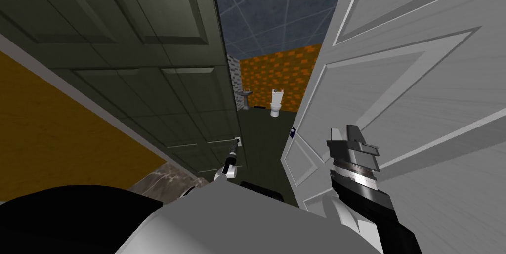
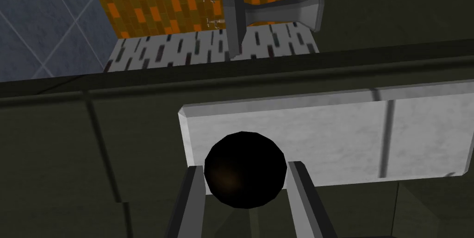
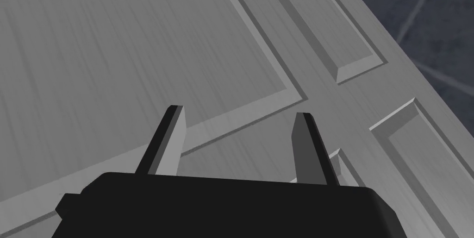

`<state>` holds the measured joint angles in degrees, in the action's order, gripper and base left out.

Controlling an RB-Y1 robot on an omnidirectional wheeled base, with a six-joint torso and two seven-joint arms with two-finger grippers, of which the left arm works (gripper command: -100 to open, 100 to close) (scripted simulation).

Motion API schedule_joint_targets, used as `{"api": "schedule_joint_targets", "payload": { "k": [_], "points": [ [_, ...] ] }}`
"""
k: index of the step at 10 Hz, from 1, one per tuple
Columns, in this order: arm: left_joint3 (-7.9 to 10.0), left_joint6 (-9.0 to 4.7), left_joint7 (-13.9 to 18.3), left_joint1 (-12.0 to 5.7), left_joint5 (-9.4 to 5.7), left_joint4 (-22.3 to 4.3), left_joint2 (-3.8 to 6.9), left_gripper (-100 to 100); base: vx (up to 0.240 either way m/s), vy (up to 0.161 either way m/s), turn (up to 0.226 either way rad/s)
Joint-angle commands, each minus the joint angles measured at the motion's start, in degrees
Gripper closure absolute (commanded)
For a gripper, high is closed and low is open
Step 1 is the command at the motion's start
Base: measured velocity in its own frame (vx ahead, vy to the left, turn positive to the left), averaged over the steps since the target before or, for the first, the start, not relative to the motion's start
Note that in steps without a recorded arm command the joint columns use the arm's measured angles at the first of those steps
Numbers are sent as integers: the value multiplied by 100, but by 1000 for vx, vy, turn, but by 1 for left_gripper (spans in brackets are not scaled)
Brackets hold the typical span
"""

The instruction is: Push the door open

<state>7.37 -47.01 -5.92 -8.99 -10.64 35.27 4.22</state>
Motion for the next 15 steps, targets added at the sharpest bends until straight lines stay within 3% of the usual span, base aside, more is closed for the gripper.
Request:
{"api": "schedule_joint_targets", "payload": {
  "k": [1,2,3,4,8,10,11,13,14,15],
  "points": [
    [126,-234,-49,-171,-106,-279,121,100,154,40,23],
    [126,-234,-49,-171,-106,-223,121,100,67,25,68],
    [131,-31,-259,-51,-111,12,-89,-100,-103,-51,223],
    [141,-27,-308,-60,-118,10,-143,-100,-187,-125,142],
    [212,3,-631,-114,-167,1,-658,-100,-193,-136,121],
    [208,39,-634,-94,-164,41,-651,-100,-42,-29,15],
    [218,-12,-632,-93,-172,9,-483,-100,81,28,-21],
    [218,-12,-632,-93,-172,9,-483,-100,81,29,-5],
    [230,-61,-624,-74,-182,-2,-327,-100,168,87,-39],
    [230,-61,-624,-74,-182,13,-327,-100,175,60,-33]
  ]
}}
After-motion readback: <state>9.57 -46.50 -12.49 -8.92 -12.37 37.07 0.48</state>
